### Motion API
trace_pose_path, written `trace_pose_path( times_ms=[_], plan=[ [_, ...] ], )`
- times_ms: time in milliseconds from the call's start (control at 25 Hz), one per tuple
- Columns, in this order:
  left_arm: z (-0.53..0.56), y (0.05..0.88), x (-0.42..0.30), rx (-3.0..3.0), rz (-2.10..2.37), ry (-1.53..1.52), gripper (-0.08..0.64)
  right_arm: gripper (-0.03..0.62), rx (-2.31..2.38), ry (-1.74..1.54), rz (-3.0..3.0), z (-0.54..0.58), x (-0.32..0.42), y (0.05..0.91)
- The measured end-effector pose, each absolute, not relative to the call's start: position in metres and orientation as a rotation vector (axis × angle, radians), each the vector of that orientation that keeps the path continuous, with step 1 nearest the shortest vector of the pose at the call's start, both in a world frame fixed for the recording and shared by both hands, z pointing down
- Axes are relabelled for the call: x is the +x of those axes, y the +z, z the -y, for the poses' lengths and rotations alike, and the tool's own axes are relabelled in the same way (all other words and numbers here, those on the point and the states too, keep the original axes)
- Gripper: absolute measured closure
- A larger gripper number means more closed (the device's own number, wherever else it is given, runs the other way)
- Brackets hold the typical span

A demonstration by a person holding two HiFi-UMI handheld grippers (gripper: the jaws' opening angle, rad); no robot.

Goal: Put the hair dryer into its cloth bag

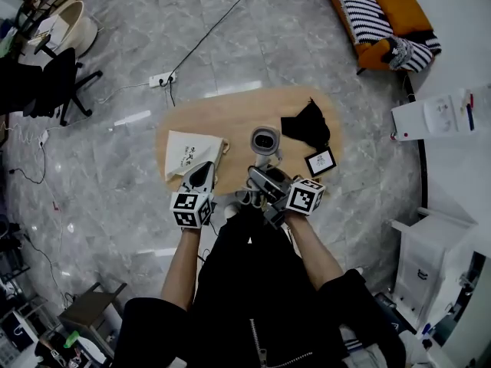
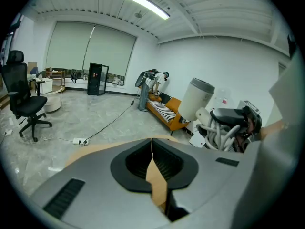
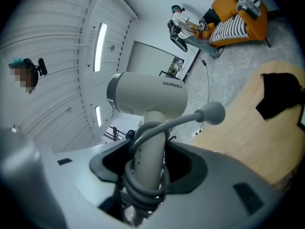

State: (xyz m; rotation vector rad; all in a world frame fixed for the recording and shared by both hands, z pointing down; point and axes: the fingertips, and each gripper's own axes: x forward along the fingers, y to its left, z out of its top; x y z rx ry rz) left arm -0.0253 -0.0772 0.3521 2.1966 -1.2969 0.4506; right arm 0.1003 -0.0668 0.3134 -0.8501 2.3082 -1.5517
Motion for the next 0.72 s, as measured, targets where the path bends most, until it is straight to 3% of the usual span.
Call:
trace_pose_path(
  times_ms=[360, 720],
  plan=[
    [0.089, 0.386, -0.026, 2.146, 1.309, 0.515, 0.545, 0.368, -0.795, -1.607, -2.359, 0.088, 0.107, 0.343],
    [0.095, 0.476, -0.051, 2.062, 1.289, 0.615, 0.545, 0.368, -0.786, -1.715, -2.399, 0.089, 0.093, 0.407]
  ],
)
